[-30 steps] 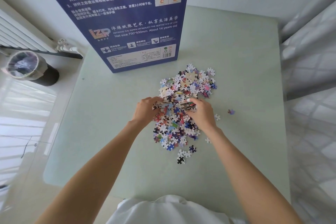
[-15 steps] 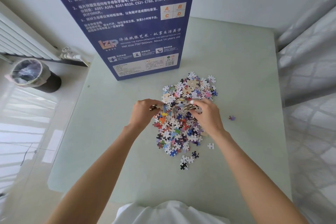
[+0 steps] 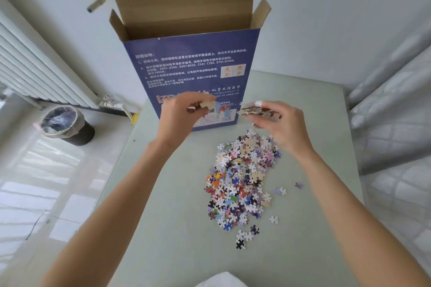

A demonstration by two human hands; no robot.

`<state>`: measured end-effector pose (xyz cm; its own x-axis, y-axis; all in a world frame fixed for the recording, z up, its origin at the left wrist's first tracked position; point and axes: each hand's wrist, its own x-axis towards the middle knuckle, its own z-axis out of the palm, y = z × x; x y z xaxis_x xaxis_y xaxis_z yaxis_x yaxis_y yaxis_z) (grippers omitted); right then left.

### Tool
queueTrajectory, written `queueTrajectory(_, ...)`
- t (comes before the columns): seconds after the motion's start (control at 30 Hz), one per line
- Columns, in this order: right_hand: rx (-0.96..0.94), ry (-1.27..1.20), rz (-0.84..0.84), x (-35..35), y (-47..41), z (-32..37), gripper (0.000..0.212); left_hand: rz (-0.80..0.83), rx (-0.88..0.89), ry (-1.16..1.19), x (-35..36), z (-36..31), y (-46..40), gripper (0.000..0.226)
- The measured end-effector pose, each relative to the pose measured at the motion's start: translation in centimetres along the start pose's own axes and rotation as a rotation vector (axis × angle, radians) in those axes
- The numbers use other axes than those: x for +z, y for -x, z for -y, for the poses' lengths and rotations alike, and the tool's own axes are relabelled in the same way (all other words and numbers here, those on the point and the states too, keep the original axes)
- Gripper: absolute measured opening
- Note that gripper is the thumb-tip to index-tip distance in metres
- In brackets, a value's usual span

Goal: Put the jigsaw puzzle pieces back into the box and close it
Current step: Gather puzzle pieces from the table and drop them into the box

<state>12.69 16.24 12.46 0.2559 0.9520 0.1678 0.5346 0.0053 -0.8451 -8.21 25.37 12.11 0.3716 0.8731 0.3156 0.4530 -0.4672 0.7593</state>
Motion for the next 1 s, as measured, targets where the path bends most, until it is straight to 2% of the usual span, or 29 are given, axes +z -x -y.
queueTrajectory(0.1,-0.045,-0.084,-0.038,-0.7,-4.7,3.5,0.041,-0.119,0.111,-0.018,-3.3,-2.1,-4.3,0.024)
queueTrajectory(0.2,-0.103,-0.069,-0.08,-0.9,-9.4,7.3,0.042,-0.217,0.137,0.03,-6.5,-3.1,-8.4,0.025)
queueTrajectory(0.27,-0.113,-0.115,-0.079,-0.8,-12.3,9.3,0.039,-0.224,0.121,0.039,-8.0,-2.8,-10.9,0.027)
queueTrajectory(0.4,-0.09,-0.09,-0.009,0.4,-16.9,11.2,0.035,-0.096,0.083,-0.114,-8.9,-1.5,-14.1,0.024)
queueTrajectory(0.5,-0.104,0.04,0.086,1.2,-18.4,11.7,0.032,0.003,0.086,-0.226,-8.7,-0.4,-14.7,0.021)
queueTrajectory(0.63,-0.183,0.296,0.167,1.8,-18.8,12.2,0.031,0.042,0.12,-0.282,-8.8,0.2,-14.7,0.022)
queueTrajectory(0.8,-0.222,0.417,0.17,2.2,-19.1,12.6,0.034,0.145,0.088,-0.393,-9.5,0.9,-14.8,0.022)
queueTrajectory(1.0,-0.27,0.61,0.14,3.3,-19.0,13.7,0.039,0.186,0.09,-0.513,-9.6,0.8,-14.2,0.032)
